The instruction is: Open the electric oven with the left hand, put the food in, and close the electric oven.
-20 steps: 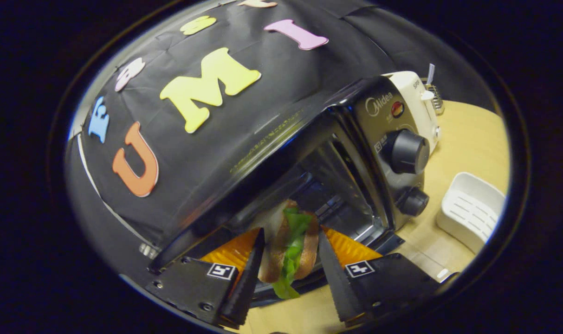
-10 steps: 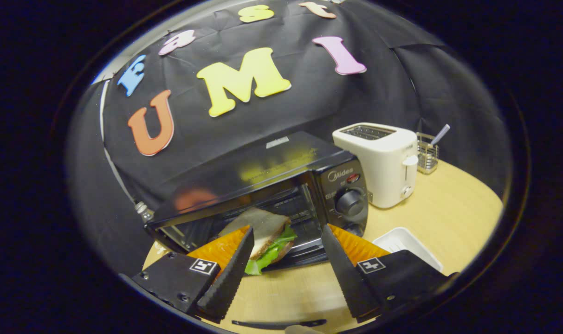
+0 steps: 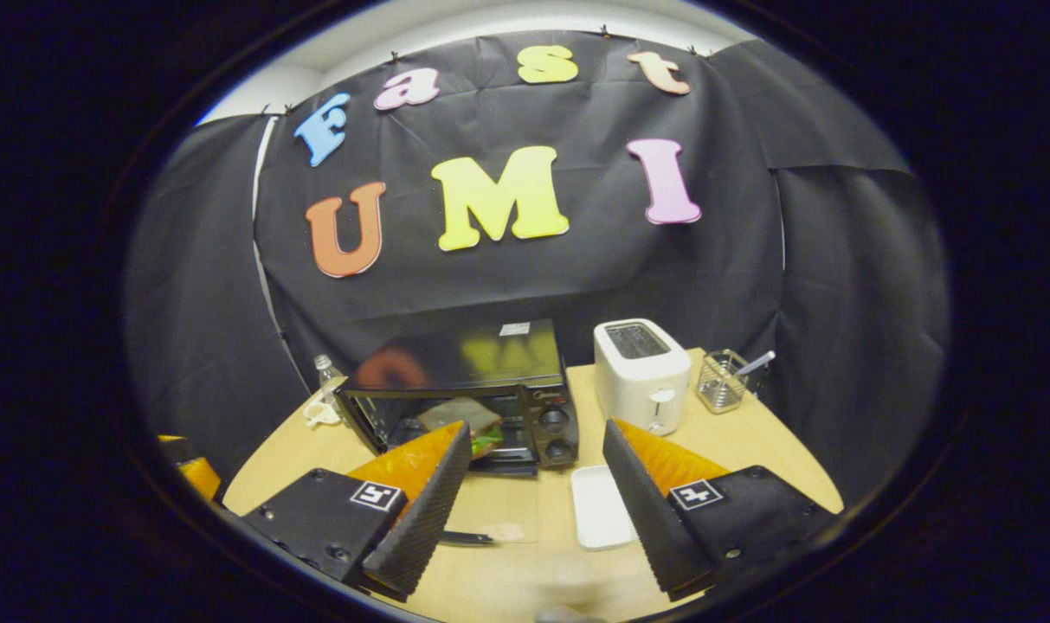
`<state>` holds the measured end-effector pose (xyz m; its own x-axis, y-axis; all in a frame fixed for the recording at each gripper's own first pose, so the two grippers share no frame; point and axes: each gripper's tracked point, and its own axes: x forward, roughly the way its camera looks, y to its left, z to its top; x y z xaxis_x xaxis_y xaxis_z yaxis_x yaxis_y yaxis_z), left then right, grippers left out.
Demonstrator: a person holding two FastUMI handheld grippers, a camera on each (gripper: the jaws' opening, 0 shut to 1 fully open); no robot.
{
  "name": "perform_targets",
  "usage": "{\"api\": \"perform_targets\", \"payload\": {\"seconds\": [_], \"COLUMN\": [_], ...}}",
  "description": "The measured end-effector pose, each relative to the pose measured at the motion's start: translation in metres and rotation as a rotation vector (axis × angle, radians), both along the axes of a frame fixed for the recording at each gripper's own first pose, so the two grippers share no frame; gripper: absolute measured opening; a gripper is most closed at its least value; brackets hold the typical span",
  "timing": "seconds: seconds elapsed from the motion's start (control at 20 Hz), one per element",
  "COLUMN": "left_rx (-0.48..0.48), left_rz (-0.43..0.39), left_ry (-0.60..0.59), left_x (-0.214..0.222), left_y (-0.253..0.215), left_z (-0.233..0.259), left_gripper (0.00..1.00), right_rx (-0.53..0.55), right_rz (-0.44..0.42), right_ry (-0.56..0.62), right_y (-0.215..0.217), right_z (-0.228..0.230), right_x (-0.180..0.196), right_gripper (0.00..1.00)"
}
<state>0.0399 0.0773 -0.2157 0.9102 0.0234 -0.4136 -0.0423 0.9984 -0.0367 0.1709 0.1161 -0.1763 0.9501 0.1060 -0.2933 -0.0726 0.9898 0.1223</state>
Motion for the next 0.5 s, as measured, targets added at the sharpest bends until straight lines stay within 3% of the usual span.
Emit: {"api": "perform_targets", "payload": {"seconds": [0.05, 0.1, 0.25, 0.3, 0.5], "left_rx": [0.004, 0.011, -0.003, -0.008, -0.025], "left_rz": [0.001, 0.001, -0.001, -0.002, -0.017], "left_ry": [0.005, 0.010, 0.055, 0.074, 0.143], "left_x": [0.003, 0.006, 0.014, 0.011, 0.015], "left_y": [-0.005, -0.011, -0.031, -0.037, -0.067], "left_z": [-0.005, -0.014, -0.042, -0.052, -0.091], "left_gripper": [0.96, 0.96, 0.96, 0.96, 0.96], "right_rx": [-0.026, -0.053, -0.092, -0.097, -0.124], "right_rz": [0.018, 0.022, 0.031, 0.033, 0.044], "right_ry": [-0.004, -0.007, 0.009, 0.010, 0.026], "right_y": [-0.008, -0.019, -0.045, -0.052, -0.073], "right_z": [0.005, 0.008, 0.012, 0.015, 0.015], "right_x": [-0.006, -0.011, -0.019, -0.021, -0.022], "right_gripper": [0.98, 0.89, 0.89, 0.98, 0.98]}}
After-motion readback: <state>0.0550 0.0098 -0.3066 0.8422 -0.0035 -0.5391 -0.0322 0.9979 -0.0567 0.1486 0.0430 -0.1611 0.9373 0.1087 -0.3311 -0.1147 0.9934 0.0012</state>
